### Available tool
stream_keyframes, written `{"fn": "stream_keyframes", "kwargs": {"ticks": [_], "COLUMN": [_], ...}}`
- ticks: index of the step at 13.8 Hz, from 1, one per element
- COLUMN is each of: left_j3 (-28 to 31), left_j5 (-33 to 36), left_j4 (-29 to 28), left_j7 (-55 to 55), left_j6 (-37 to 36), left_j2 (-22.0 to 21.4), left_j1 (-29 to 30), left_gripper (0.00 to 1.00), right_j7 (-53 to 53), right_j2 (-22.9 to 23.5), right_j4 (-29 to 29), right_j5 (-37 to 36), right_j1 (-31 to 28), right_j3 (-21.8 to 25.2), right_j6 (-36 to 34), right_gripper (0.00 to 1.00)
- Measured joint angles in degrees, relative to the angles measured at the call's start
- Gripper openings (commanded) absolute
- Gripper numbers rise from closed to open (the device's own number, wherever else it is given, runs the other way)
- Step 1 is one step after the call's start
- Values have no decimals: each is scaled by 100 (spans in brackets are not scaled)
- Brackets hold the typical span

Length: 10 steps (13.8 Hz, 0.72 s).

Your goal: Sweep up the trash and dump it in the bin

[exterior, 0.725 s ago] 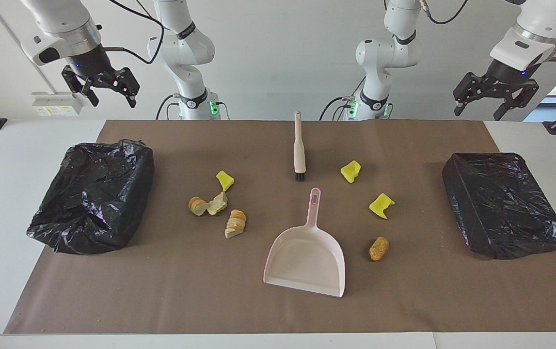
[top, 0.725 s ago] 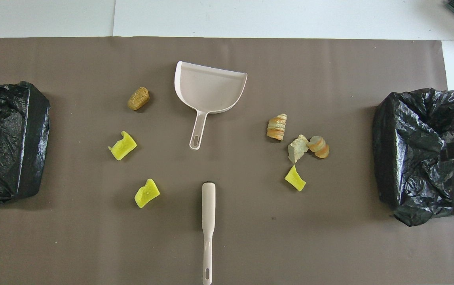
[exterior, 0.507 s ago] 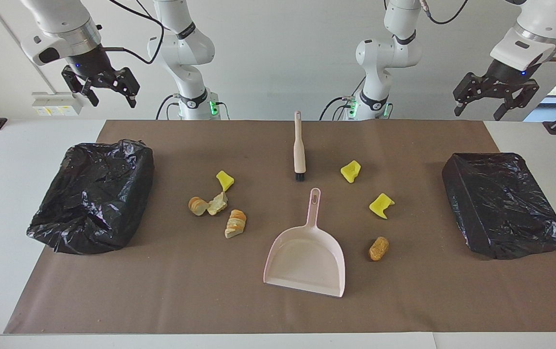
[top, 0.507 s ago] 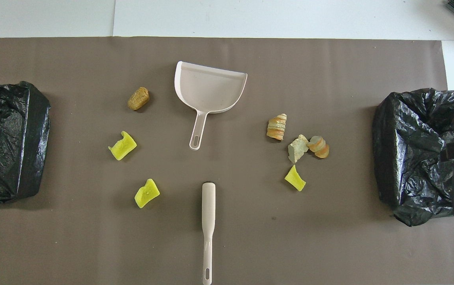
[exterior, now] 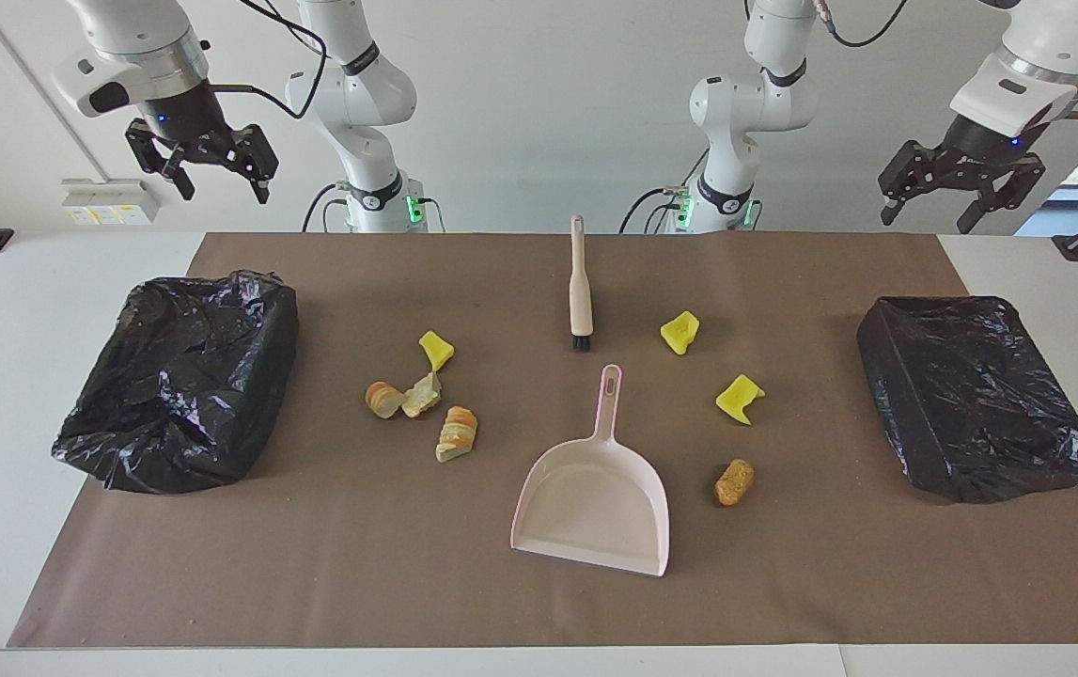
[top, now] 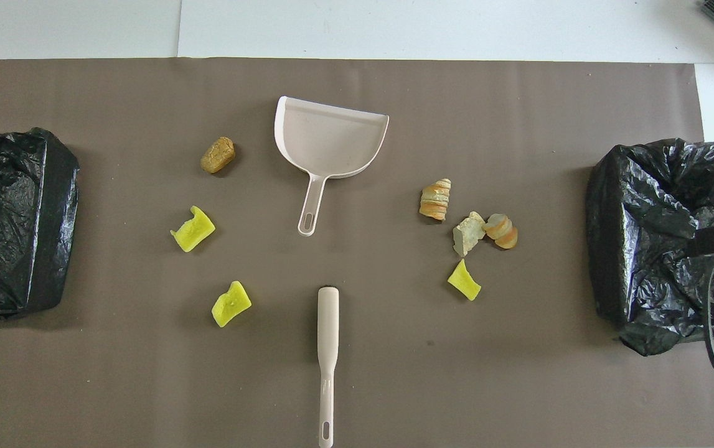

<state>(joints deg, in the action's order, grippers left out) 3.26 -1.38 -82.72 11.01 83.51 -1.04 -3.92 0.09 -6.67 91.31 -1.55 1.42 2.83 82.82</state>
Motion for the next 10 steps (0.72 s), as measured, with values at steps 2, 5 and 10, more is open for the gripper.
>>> {"fn": "stream_keyframes", "kwargs": {"ticks": [2, 5, 10], "left_j3": [-6, -48, -107], "left_j5": [0, -4, -20], "left_j4": [0, 0, -126], "left_j7": [0, 0, -2], "left_j6": [0, 0, -7], "left_j2": [0, 0, -58], "left_j1": [-4, -19, -31], "left_gripper": [100, 100, 100], "right_j7": [0, 0, 0], "right_j2": [49, 273, 462], "right_j4": [172, 327, 331], "right_j5": [73, 76, 79], "right_j1": [72, 183, 343], "right_j3": [-16, -30, -34], "right_j6": [330, 737, 866], "right_gripper": [100, 100, 100]}}
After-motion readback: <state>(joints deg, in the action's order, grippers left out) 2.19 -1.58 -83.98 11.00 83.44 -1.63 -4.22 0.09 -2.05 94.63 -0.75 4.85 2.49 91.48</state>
